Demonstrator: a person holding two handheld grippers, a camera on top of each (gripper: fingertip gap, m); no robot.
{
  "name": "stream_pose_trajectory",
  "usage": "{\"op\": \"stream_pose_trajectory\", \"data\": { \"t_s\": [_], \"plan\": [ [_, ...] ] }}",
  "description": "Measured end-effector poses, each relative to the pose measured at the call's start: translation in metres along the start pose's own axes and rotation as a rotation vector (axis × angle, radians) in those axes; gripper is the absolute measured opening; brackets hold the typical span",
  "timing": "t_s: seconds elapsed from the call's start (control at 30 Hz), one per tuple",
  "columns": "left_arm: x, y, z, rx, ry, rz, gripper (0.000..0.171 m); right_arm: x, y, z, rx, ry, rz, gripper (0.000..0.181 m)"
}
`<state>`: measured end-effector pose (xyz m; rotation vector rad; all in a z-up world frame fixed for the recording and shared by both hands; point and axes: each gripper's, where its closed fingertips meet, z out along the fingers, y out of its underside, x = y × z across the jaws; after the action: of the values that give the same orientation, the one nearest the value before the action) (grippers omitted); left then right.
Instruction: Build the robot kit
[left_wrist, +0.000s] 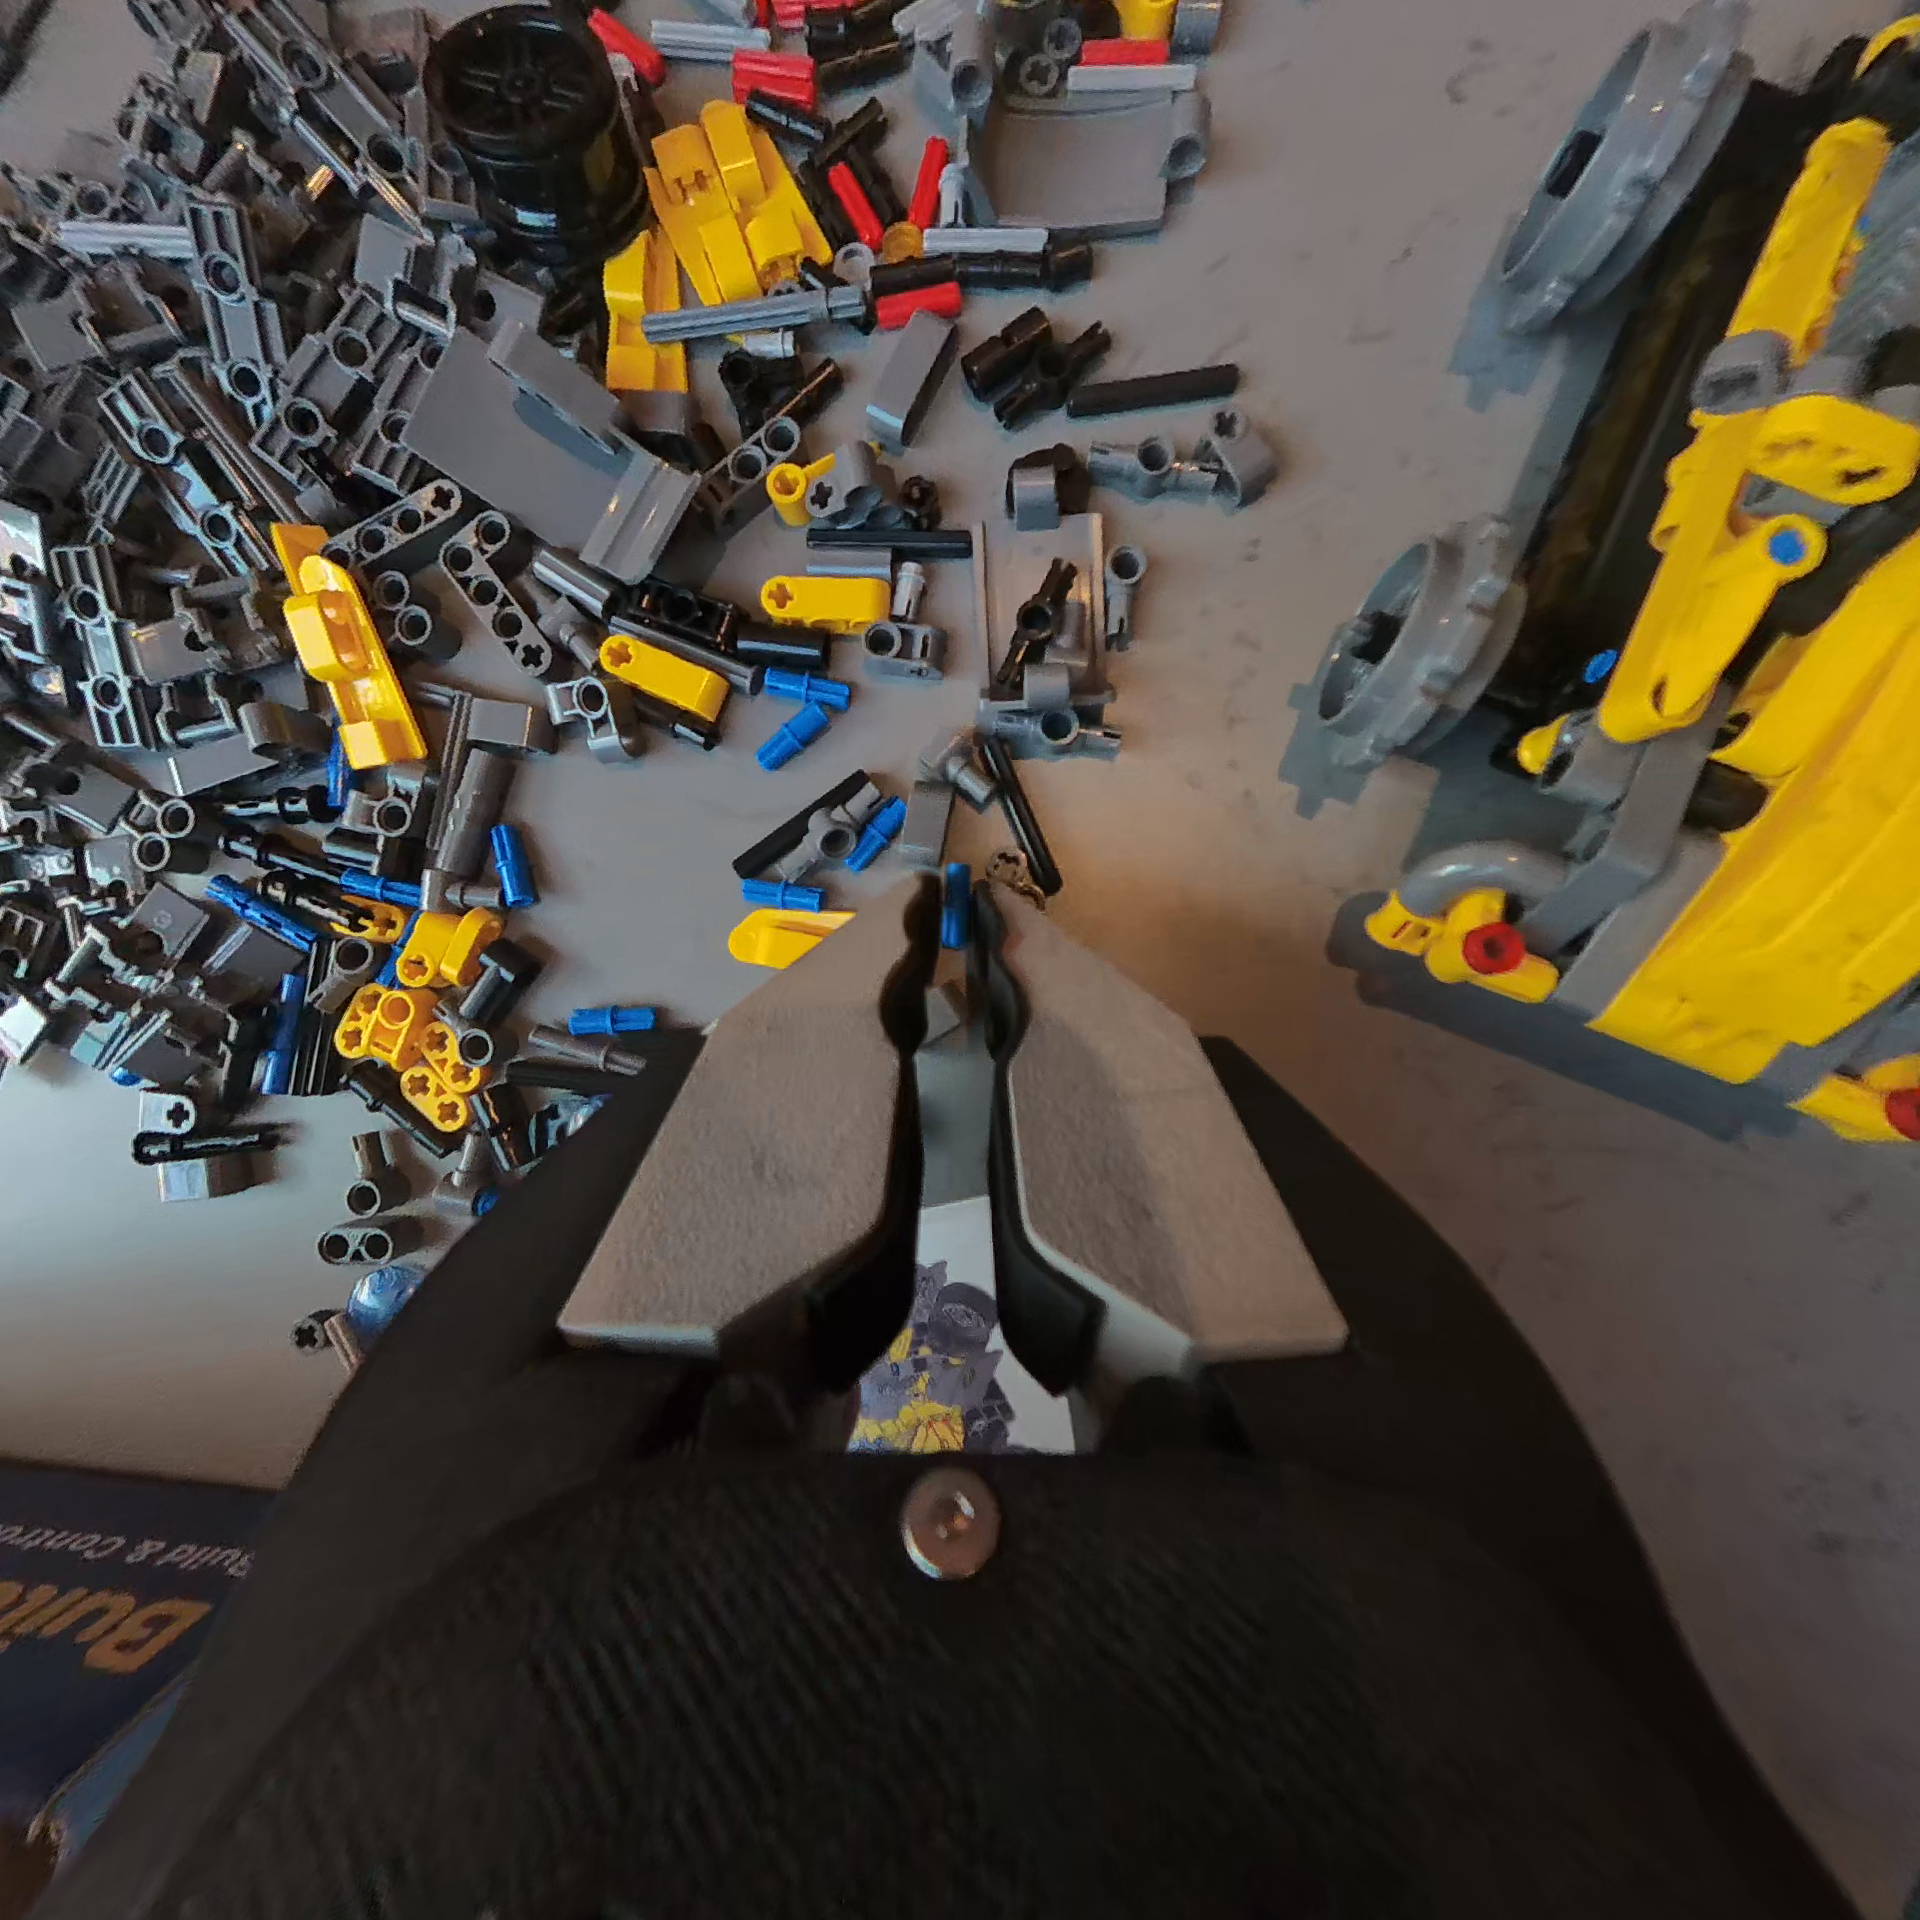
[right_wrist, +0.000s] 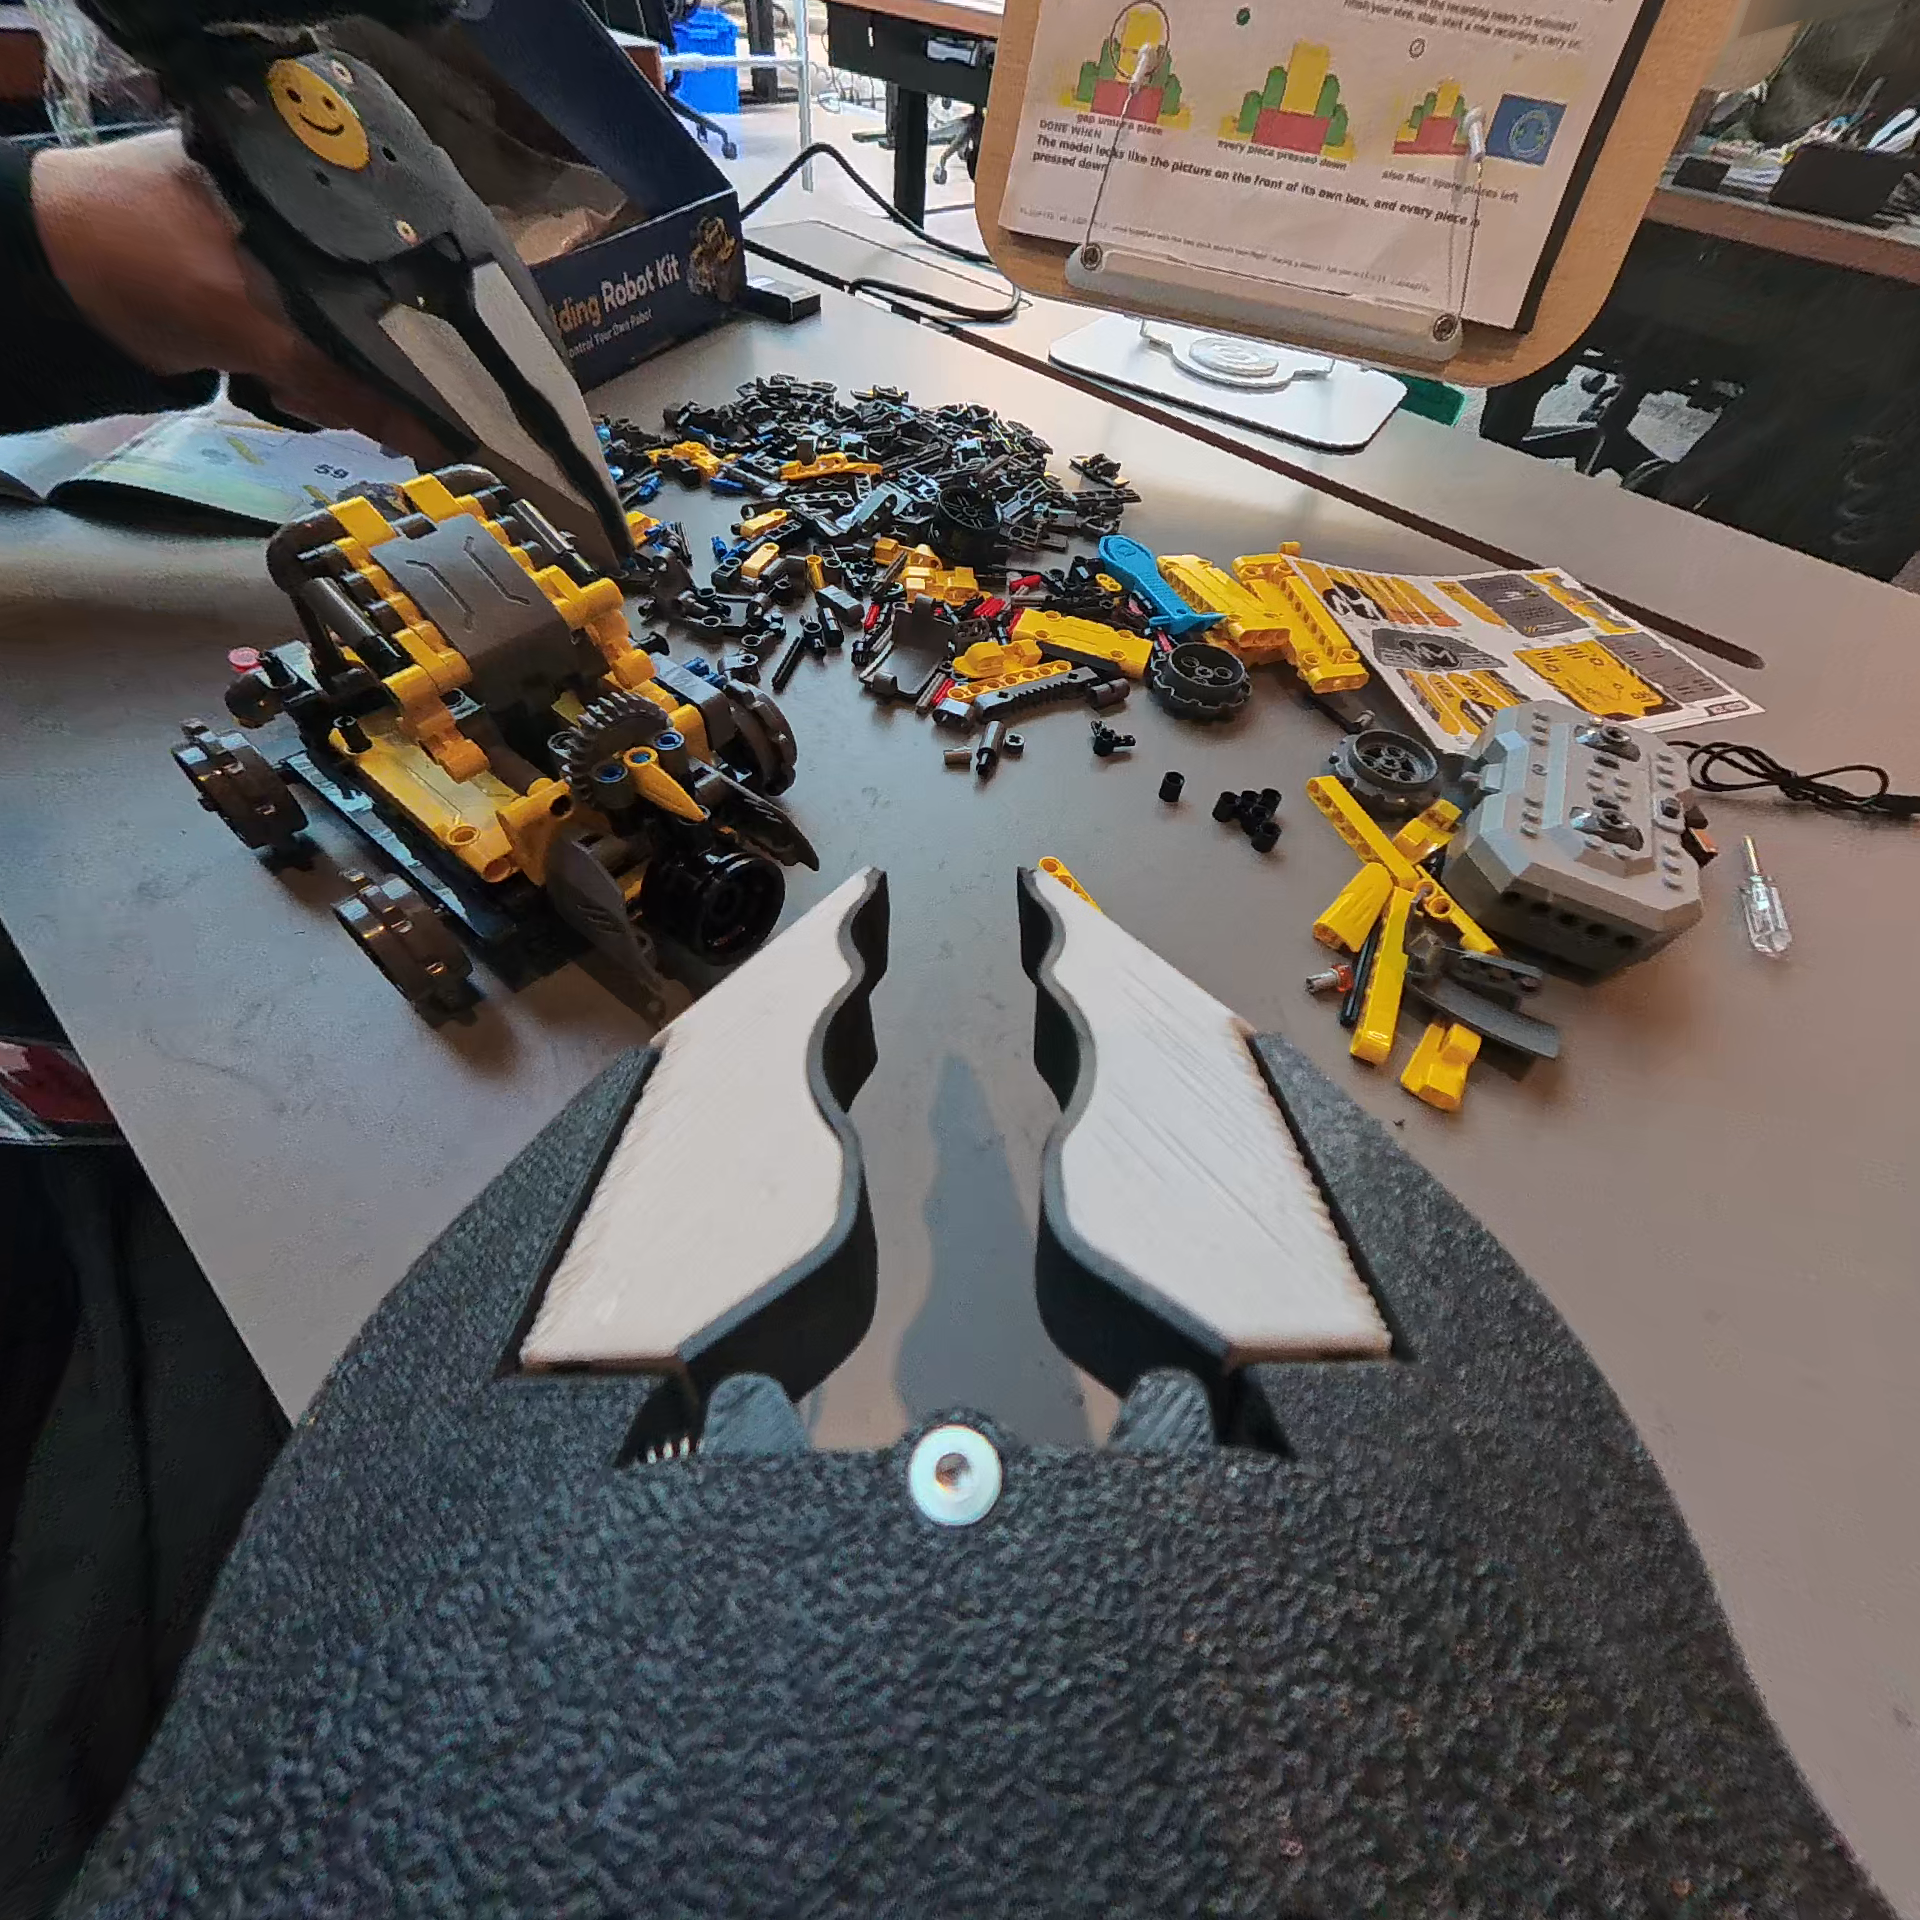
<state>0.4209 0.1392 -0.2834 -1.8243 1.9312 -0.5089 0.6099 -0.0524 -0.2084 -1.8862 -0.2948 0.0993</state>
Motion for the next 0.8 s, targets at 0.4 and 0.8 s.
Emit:
{"op": "stream_pose_trajectory", "data": {
  "t_s": [0.4, 0.8],
  "plan": [
    [-0.012, -0.009, -0.017, 0.066, -0.023, 0.000, 0.002, 0.002, 0.000, -0.002, 0.005, 0.000, 0.006, 0.023],
    [0.136, -0.176, -0.019, 0.240, 0.354, 0.578, 0.003, 0.054, -0.003, -0.016, 0.089, 0.204, 0.088, 0.018]
  ]
}}
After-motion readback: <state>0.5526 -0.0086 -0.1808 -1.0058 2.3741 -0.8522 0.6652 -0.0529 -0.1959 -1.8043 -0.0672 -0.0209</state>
